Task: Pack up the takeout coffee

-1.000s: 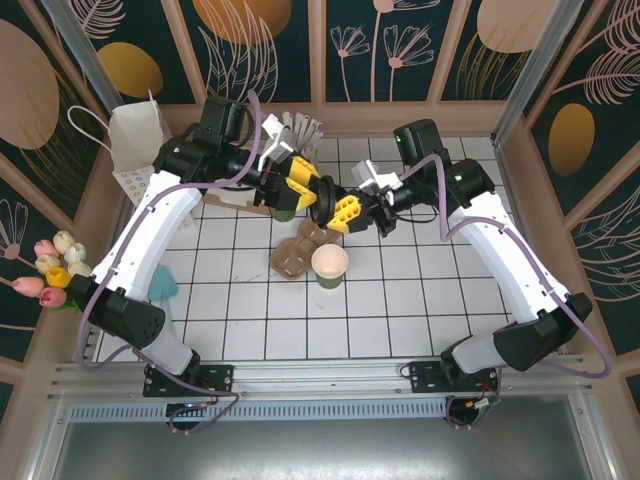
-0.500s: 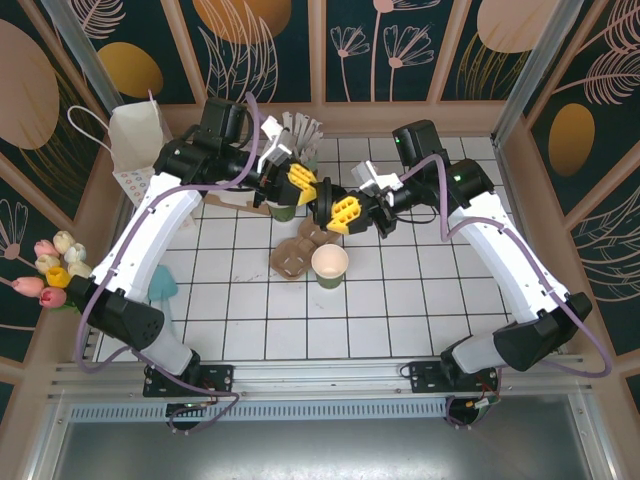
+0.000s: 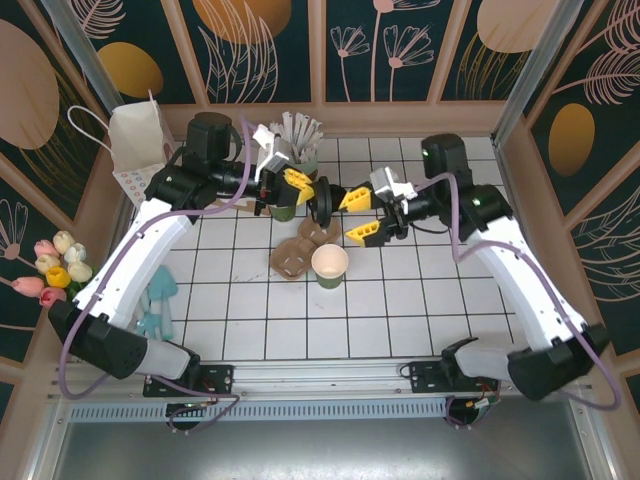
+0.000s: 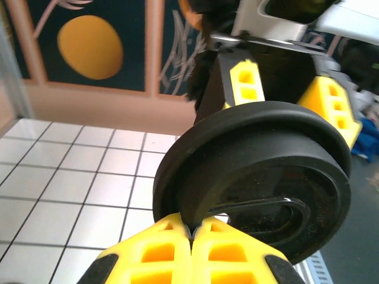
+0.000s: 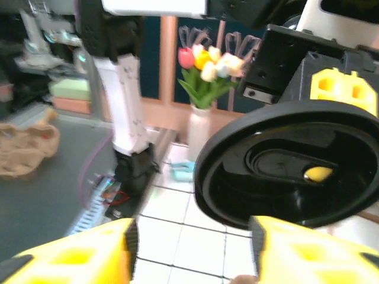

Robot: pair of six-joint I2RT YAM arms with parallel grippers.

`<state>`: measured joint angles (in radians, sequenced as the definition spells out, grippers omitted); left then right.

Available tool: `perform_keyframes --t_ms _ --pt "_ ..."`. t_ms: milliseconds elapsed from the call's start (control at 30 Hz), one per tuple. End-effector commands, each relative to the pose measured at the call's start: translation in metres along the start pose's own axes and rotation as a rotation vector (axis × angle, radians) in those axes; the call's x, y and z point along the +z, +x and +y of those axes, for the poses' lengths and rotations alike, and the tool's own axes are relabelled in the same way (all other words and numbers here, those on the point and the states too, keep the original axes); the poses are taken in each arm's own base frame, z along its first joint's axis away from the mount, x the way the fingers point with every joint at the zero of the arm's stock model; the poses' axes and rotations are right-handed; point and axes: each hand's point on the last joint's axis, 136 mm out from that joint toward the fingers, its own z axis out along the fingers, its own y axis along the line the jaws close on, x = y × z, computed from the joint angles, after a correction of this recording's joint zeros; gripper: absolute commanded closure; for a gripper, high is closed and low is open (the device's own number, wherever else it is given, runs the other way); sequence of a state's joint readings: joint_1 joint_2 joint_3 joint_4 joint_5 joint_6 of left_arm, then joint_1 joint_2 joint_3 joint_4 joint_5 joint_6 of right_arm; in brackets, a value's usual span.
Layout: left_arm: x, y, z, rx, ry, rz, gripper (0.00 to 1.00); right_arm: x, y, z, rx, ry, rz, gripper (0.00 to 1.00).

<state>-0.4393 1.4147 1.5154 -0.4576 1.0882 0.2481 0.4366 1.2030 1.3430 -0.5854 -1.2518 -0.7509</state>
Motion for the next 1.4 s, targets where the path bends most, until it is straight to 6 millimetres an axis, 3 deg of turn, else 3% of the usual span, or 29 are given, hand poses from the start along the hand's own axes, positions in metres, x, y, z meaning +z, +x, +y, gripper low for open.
perform_keyframes --t_ms 0,33,200,300,467,633,800,900,1000,1133,1267,1367 --pt "-0.006 -0.013 0.020 -0.022 -0.150 -0.053 1.00 -0.014 -0.006 -0.034 -0.024 0.283 0.020 0.21" --pt "-0.007 -0.010 0.028 -0.056 -0.190 -0.057 1.00 -0.019 -0.002 -0.042 0.001 0.361 0.025 0.02" --pt "-0.014 0.009 0.059 -0.280 -0.379 -0.076 1.00 -0.055 0.005 -0.082 0.198 0.765 -0.085 0.01" --pt "-0.024 0.021 0.072 -0.414 -0.504 -0.108 1.00 -0.091 0.015 -0.105 0.381 1.055 -0.200 0.01" --pt "-0.042 0.056 0.089 -0.689 -0.738 -0.134 1.00 -0.138 0.061 -0.111 0.798 1.371 -0.308 0.01" --pt "-0.025 0.098 0.077 -0.876 -0.866 -0.007 1.00 -0.127 0.099 -0.095 0.950 1.346 -0.260 0.01" --pt "-0.019 0.137 0.071 -1.040 -0.985 0.133 1.00 -0.124 0.134 -0.081 1.054 1.361 -0.226 0.01" --pt "-0.009 0.157 0.062 -1.049 -1.040 0.277 1.00 -0.110 0.150 -0.075 1.077 1.297 -0.166 0.01" --pt "0.006 0.177 0.051 -1.085 -1.027 0.401 1.00 -0.082 0.159 -0.064 1.124 1.130 -0.126 0.01" --pt "0.024 0.189 0.044 -1.113 -0.993 0.486 1.00 -0.061 0.173 -0.053 1.199 1.011 -0.076 0.01" --pt "0.037 0.198 0.041 -1.104 -0.962 0.593 1.00 -0.061 0.193 -0.048 1.282 1.044 -0.023 0.01" --pt "0.043 0.207 0.040 -1.105 -0.964 0.691 1.00 -0.053 0.198 -0.042 1.304 0.990 -0.014 0.01"
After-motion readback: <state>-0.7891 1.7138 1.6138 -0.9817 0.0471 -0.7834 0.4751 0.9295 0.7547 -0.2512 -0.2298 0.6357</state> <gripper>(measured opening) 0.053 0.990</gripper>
